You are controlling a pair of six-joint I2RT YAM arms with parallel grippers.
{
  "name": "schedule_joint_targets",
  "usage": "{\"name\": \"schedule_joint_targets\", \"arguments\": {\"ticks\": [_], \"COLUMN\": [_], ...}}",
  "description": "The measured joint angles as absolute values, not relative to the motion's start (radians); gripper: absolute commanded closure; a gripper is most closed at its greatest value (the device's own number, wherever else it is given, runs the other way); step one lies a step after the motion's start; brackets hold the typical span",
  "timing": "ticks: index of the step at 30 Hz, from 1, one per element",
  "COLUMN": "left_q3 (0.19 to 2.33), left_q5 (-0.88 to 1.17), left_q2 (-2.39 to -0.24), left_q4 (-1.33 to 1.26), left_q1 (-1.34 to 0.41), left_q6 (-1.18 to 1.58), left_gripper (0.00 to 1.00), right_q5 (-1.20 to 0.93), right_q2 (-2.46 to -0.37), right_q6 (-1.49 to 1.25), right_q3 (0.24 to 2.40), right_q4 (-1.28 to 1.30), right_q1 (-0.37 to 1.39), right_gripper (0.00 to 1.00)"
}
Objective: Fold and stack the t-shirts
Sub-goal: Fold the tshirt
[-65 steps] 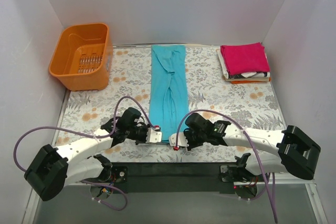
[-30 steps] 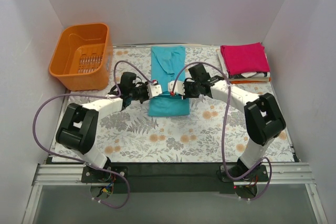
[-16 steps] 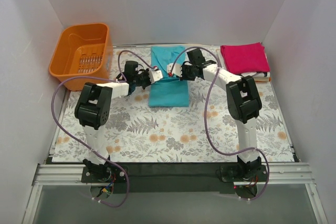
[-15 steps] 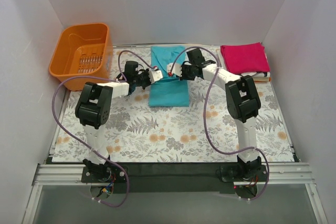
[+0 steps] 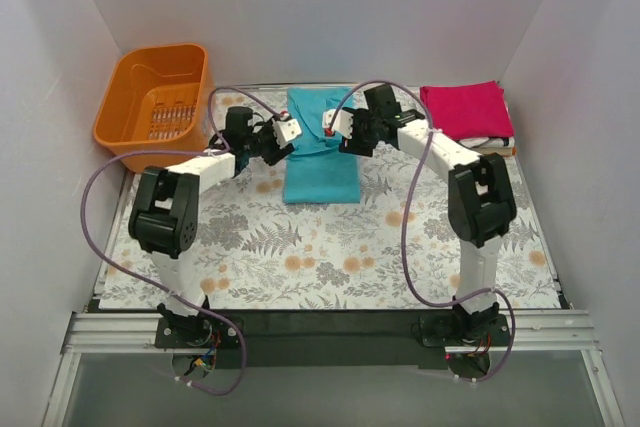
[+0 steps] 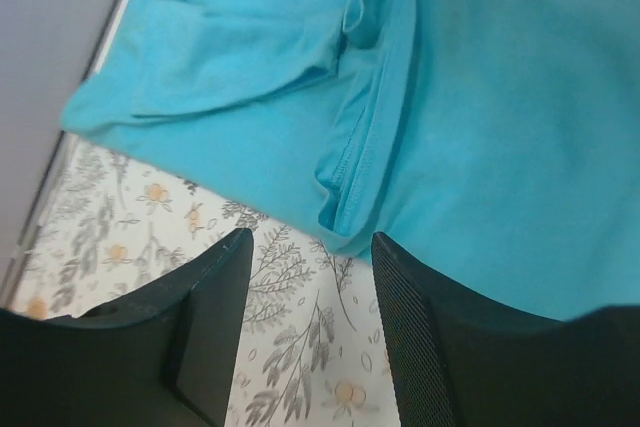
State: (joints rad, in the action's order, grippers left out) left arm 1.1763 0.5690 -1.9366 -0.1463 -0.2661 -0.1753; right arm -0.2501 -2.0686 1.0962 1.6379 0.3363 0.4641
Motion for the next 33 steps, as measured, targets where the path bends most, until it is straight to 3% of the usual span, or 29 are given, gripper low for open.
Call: {"name": "schedule_joint_targets", "arguments": {"ticks": [6,9,16,19,23,29,32,33], "left_q3": [1.011,0.91,0.741,0.718,0.715,0.715,0.715,0.715], "left_q5": [0.66,0.685,0.68,0.674,0.654,0.616,0.604,0.599], "left_q2": [-1.617,-1.515,-1.52,-1.528,-1.561,-1.649,-1.674,-1.679], "left_q4": [-0.08,-0.068,-0.045,-0.054,-0.09,-0.134,-0.154,-0.166], "left_q1": [-0.261,-0.284,-0.362,-0.375,-0.386,-0.39,-0.39,-0.39], "left_q6": [-0.164,-0.179,-0.212,-0.233,-0.257,-0.278,-0.292,-0.297], "left_gripper": [0.53,0.53,0.51,0.49,0.48,0.5,0.55,0.58], "right_q5": [-0.287,-0.292,-0.282,-0.265,-0.249,-0.233,-0.226,-0.224], "right_q2": [-1.748,-1.648,-1.681,-1.712,-1.729,-1.783,-1.809,-1.816], "right_q6": [1.053,1.045,1.022,1.019,1.024,1.026,1.029,1.028], "right_q3": [1.452,1.333,1.136,1.108,1.091,1.089,1.091,1.091], "right_q4": [0.378,0.383,0.388,0.373,0.326,0.259,0.236,0.226], "right_q1": [0.477,0.521,0.618,0.624,0.626,0.63,0.63,0.63], "right_gripper": [0.53,0.54,0.51,0.43,0.43,0.55,0.68,0.77]}}
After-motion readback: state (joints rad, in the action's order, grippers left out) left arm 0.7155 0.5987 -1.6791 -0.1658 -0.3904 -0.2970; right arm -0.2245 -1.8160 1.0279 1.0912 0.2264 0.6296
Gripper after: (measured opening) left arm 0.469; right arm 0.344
